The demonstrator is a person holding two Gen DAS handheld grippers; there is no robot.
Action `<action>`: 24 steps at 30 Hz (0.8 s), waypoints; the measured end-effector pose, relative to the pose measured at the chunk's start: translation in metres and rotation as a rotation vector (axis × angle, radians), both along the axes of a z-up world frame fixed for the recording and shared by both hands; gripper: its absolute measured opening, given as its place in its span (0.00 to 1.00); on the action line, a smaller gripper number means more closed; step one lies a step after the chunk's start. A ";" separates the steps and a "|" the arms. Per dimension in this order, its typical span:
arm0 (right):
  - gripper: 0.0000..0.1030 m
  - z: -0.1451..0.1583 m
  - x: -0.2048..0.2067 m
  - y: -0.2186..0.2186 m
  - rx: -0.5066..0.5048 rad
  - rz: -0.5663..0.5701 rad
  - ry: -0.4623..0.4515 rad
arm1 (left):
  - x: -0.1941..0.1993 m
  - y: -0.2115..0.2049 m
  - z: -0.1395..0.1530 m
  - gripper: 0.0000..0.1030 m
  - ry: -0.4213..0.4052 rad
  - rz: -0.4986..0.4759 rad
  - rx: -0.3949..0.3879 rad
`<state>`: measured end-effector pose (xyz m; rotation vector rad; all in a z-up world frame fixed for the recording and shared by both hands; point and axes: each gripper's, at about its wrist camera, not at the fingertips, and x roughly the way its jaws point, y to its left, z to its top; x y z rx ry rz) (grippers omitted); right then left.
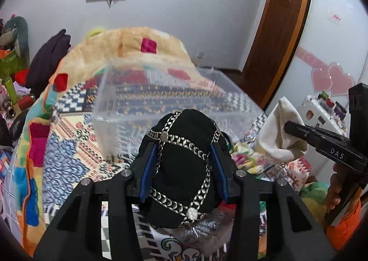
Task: Organize soft objects
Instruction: 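Grasp the black chain hat with the left tool while the right tool grasps the white cloth, then drop the black hat into the clear box while the right tool drops the white cloth in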
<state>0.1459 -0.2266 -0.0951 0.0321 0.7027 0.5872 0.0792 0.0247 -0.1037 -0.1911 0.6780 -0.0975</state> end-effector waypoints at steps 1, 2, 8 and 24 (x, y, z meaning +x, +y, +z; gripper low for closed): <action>0.12 0.005 -0.001 0.000 0.006 -0.001 -0.012 | -0.002 0.002 0.005 0.45 -0.013 0.001 -0.007; 0.12 0.009 -0.004 -0.001 0.015 0.000 -0.024 | -0.004 0.004 0.009 0.44 -0.023 0.001 -0.014; 0.12 0.033 -0.006 0.000 0.062 0.006 -0.084 | -0.008 0.008 0.027 0.26 -0.057 0.012 -0.015; 0.12 0.049 0.033 0.038 0.094 0.017 -0.145 | 0.026 0.032 0.066 0.16 -0.135 0.058 -0.021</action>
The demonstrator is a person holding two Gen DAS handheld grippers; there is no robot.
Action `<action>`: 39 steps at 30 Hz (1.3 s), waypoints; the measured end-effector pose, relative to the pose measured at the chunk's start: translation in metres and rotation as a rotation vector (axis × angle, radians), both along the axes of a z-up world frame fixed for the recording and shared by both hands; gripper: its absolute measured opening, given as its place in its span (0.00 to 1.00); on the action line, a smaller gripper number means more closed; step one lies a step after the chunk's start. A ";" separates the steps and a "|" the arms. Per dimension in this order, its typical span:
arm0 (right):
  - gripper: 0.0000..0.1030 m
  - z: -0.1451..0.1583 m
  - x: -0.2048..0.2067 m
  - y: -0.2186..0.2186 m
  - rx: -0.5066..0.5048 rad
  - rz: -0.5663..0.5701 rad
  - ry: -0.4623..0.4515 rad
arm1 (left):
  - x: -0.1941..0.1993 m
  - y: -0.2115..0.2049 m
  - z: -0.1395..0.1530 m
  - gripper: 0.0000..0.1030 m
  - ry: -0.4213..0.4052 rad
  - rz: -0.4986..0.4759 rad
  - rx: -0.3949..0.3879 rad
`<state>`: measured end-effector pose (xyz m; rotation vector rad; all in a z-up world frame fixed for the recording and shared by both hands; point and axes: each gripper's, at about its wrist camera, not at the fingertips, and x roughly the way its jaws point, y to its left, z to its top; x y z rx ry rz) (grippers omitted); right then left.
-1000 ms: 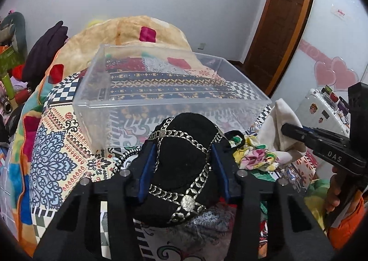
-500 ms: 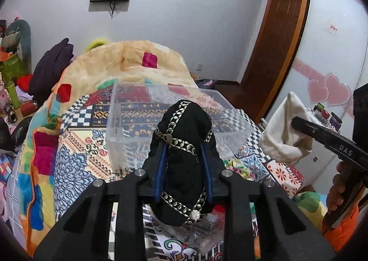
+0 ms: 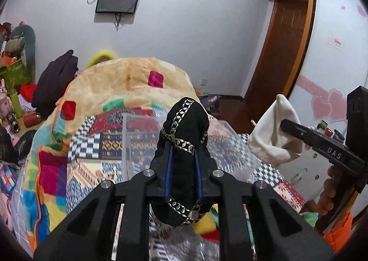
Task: Organize soft objects
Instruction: 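Drop the black hat into the clear box while the right tool drops the white cloth in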
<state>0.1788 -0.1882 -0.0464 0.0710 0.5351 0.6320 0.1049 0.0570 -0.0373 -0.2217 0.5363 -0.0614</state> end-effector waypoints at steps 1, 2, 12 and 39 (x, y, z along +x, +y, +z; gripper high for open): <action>0.12 0.000 0.003 0.001 0.004 -0.001 0.001 | 0.003 0.001 0.001 0.16 -0.003 0.002 0.002; 0.12 0.000 0.006 0.003 0.007 -0.003 0.004 | 0.007 0.001 0.002 0.16 -0.003 0.007 0.008; 0.12 -0.022 0.039 0.039 -0.089 -0.012 0.050 | 0.063 0.008 -0.030 0.16 0.101 0.036 0.058; 0.56 -0.034 0.042 0.046 -0.246 0.006 0.087 | 0.072 -0.009 -0.048 0.50 0.171 -0.016 0.107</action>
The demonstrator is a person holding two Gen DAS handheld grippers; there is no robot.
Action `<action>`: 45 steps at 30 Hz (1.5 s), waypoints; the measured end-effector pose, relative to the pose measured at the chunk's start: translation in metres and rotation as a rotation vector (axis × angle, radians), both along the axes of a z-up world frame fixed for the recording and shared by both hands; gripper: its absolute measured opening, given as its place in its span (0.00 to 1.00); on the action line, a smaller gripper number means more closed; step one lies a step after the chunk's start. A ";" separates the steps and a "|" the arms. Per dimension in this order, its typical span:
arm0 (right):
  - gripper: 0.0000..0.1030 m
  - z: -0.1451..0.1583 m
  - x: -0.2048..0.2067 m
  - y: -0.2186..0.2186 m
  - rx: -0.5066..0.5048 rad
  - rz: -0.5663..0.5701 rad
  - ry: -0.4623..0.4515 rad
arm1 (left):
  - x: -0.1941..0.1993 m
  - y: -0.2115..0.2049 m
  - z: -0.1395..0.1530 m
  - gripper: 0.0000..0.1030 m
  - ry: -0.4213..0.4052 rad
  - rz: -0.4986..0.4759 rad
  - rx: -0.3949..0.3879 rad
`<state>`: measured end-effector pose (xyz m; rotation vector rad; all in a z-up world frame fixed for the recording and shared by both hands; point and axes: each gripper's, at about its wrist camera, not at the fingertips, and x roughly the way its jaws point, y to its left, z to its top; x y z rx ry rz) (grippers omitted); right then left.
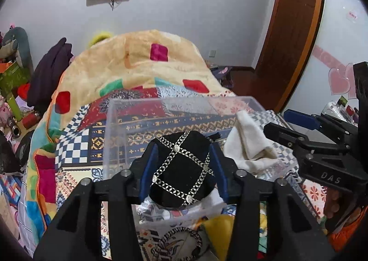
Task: Organize soft objects
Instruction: 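Drop the black hat into the clear box while the right tool drops the white cloth in, then grasp the yellow sponge with the left tool while the right tool grasps the floral scrunchie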
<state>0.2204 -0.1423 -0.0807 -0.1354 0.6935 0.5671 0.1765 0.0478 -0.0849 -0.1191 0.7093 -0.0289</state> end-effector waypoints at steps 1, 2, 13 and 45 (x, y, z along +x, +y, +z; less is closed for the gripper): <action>0.57 0.004 -0.003 -0.003 0.009 -0.002 -0.010 | -0.005 -0.001 0.004 0.52 -0.014 0.000 0.003; 0.58 0.009 -0.005 -0.004 0.015 -0.002 -0.018 | -0.008 -0.001 0.007 0.56 -0.025 0.001 0.004; 0.71 0.022 -0.047 -0.024 0.059 0.040 -0.062 | -0.051 -0.023 0.019 0.65 -0.083 -0.052 0.014; 0.19 -0.058 -0.074 -0.023 0.052 0.122 0.180 | -0.068 -0.040 -0.064 0.28 0.107 -0.120 -0.066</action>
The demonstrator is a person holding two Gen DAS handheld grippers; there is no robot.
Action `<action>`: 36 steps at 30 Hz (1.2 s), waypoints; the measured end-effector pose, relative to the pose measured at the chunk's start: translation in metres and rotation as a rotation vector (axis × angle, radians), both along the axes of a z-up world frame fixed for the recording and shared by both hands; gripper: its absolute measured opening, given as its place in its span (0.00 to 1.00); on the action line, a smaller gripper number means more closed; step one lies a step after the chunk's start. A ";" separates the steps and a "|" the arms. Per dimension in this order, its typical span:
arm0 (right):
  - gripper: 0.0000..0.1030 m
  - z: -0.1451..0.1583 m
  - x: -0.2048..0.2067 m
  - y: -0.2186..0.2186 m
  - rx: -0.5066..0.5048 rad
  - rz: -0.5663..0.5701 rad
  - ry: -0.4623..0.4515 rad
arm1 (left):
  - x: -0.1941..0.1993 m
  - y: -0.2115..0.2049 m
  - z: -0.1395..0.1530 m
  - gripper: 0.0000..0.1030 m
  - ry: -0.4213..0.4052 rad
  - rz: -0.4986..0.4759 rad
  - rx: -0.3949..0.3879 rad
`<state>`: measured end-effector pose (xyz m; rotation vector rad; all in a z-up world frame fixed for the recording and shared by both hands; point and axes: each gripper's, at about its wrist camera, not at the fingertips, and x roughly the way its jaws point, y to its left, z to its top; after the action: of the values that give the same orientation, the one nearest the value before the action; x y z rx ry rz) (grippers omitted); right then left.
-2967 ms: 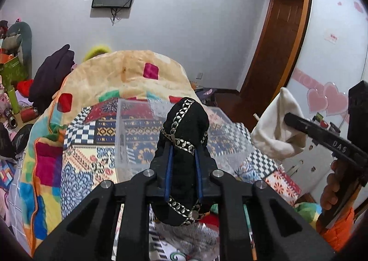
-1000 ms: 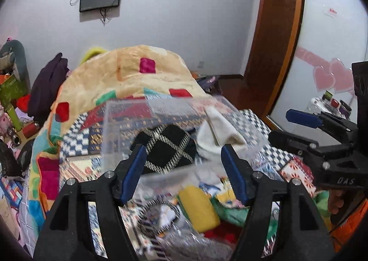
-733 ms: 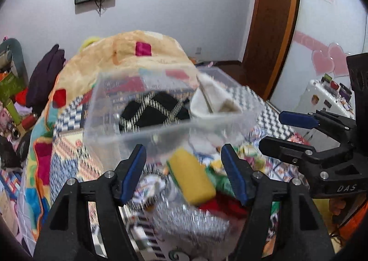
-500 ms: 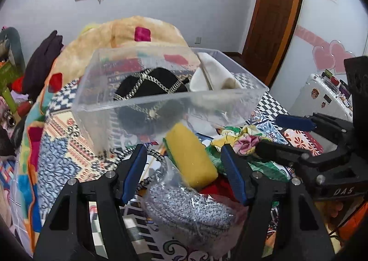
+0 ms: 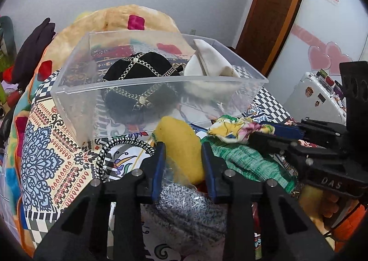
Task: Organize soft objects
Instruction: 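Grasp the yellow sponge with the left tool while the right tool grasps the floral scrunchie, then release the yellow sponge into the box while the right tool releases the scrunchie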
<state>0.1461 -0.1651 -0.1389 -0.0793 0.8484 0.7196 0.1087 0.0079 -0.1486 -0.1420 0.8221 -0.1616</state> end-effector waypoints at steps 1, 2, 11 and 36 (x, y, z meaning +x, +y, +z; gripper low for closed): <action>0.17 0.001 0.000 -0.001 0.001 -0.004 -0.006 | 0.000 0.000 0.000 0.27 0.000 0.000 -0.002; 0.16 0.002 0.000 -0.001 0.004 -0.006 -0.012 | -0.001 0.001 0.001 0.25 -0.001 -0.001 -0.002; 0.13 0.026 -0.008 -0.011 0.043 -0.022 -0.081 | -0.019 0.002 0.027 0.21 -0.091 0.002 0.018; 0.13 0.096 0.024 0.015 0.121 -0.069 -0.291 | 0.009 0.047 0.097 0.21 -0.282 0.126 0.032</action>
<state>0.1705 -0.1504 -0.0432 -0.0446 0.5264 0.6733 0.1177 0.0549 -0.0516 -0.1371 0.5323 -0.0480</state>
